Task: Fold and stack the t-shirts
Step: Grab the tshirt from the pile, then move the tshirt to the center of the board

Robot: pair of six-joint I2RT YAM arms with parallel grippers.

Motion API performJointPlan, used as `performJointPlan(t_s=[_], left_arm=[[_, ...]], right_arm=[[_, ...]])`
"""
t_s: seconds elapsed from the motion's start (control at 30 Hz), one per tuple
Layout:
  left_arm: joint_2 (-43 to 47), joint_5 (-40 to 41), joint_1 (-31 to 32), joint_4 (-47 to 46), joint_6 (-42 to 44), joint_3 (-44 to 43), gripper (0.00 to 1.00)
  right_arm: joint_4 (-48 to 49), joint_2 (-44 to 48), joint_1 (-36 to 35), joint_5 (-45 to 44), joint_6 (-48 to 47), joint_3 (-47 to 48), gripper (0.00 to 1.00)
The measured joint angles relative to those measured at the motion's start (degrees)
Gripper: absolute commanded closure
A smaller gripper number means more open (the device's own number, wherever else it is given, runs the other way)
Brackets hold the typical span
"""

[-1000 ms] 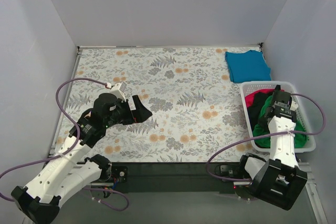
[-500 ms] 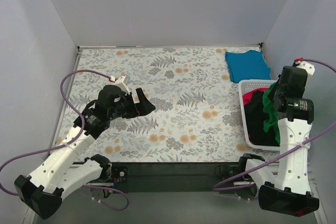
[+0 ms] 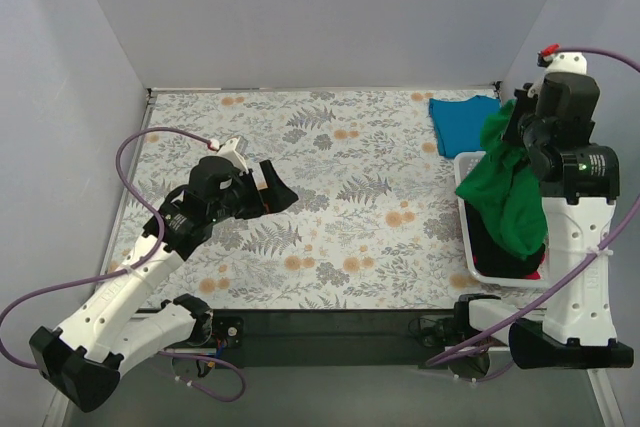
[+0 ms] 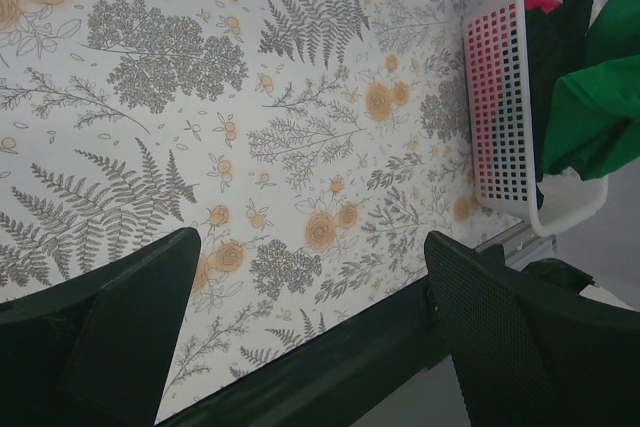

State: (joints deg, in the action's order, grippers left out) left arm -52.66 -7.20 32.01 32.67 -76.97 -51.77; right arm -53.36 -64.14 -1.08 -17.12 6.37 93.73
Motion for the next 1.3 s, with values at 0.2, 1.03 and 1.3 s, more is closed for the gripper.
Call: performJointPlan(t_s=[0.2,1.03,1.3], left_arm=[[0.5,3.6,0.0,1.3,-0.4,-2.2,0.06],[16.7,20.4,0.0,12.2,-6.8,-0.5,0.09],[-3.2,9.0,0.2,4.2,0.4,0.6,0.1]], right_arm=[[1.6,-6.6,-11.7,7.0,-0.7,8.1,0.99],[7.8,-42.6,-51.6,15.8,-1.5,8.5,0.34],[10.7,-30.4,-33.2,13.1,-0.6,-18.2,0.38]])
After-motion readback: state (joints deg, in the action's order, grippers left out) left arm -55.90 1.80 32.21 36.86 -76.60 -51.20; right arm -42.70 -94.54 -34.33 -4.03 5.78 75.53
